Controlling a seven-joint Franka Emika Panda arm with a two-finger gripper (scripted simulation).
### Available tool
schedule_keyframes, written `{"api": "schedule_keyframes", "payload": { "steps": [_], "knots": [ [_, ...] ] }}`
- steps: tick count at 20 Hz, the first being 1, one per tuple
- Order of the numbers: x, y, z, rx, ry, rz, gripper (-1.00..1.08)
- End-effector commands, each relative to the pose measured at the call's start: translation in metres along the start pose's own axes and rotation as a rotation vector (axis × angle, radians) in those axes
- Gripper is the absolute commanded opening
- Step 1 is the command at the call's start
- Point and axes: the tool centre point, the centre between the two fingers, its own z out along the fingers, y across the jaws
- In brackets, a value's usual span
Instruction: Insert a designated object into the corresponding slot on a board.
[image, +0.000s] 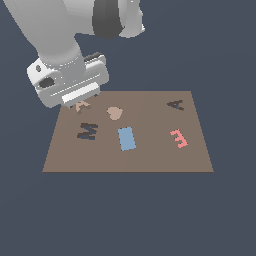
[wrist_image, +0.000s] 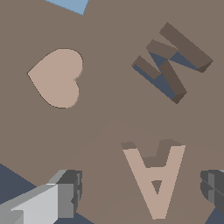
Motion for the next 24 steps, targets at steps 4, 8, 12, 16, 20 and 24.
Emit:
{"api": "schedule_keyframes", "payload": {
  "steps": [4, 8, 12, 16, 20, 24],
  "knots": [
    [-0.008, 0.01, 0.008, 0.0, 0.001, -0.05, 1.0],
    [-0.01, 0.014, 0.011, 0.0, 0.001, -0.065, 1.0],
    [-0.01, 0.014, 0.011, 0.0, 0.001, -0.063, 1.0],
    [-0.01, 0.014, 0.019, 0.0, 0.001, -0.065, 1.0],
    [-0.01, 0.015, 0.03, 0.0, 0.001, -0.068, 1.0],
    [-0.01, 0.015, 0.031, 0.0, 0.001, -0.068, -1.0]
  ]
}}
